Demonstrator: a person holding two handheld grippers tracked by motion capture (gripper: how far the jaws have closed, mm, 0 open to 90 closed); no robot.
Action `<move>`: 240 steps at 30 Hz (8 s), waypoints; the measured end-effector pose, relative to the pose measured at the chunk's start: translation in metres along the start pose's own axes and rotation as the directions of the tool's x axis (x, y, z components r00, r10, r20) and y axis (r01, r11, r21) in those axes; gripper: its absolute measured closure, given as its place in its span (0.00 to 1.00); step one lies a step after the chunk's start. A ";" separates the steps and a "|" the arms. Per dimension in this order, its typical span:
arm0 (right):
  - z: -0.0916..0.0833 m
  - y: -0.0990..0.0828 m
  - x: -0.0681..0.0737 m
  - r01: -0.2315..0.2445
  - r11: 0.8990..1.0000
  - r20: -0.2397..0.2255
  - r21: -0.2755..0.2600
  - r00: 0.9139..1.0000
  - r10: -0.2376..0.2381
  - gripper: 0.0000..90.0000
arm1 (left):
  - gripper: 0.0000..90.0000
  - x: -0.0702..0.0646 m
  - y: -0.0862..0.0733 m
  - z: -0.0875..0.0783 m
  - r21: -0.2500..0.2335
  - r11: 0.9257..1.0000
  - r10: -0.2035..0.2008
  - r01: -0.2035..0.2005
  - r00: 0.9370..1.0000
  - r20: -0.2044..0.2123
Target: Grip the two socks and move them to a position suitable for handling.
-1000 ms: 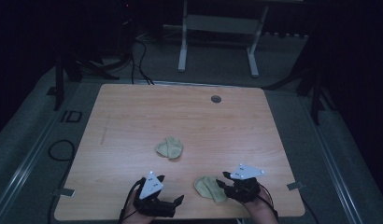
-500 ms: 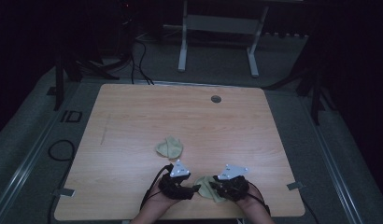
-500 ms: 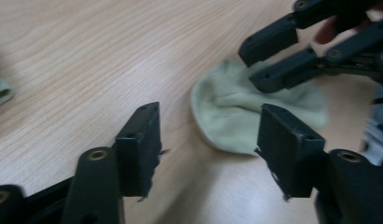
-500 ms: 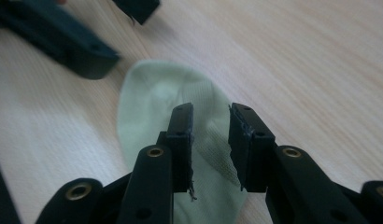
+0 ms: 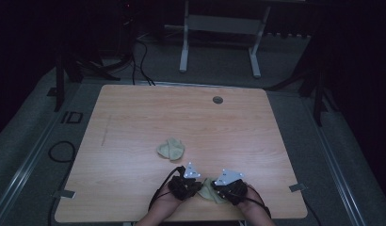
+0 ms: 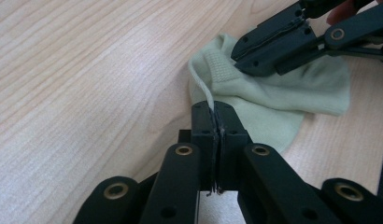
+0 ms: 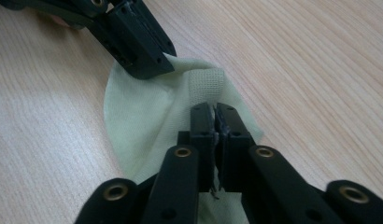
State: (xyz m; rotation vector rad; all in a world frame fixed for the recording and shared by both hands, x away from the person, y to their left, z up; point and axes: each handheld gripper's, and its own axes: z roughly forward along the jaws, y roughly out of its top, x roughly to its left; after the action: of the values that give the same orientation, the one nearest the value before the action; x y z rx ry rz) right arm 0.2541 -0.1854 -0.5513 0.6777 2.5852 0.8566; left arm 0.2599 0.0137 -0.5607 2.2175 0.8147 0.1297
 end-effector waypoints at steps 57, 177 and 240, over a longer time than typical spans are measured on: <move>-0.028 0.013 -0.016 -0.174 0.979 -0.017 -0.107 0.985 0.173 0.72 | 0.44 0.036 -0.099 -0.102 -0.162 0.981 -0.136 0.111 0.978 -0.157; 0.013 0.107 -0.055 -0.115 0.993 0.057 -0.002 0.992 0.115 0.83 | 0.23 0.064 -0.036 -0.092 -0.191 0.979 -0.092 0.075 0.992 -0.084; 0.016 0.012 -0.089 -0.303 0.953 0.051 0.027 0.952 0.301 0.83 | 0.77 0.089 0.012 -0.027 0.072 0.995 -0.061 0.069 0.992 -0.110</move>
State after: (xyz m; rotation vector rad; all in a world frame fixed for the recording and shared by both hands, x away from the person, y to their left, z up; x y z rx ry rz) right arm 0.3389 -0.2171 -0.5421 1.1115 2.4966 0.8734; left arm 0.3274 0.0770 -0.5469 2.2676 0.9649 0.1913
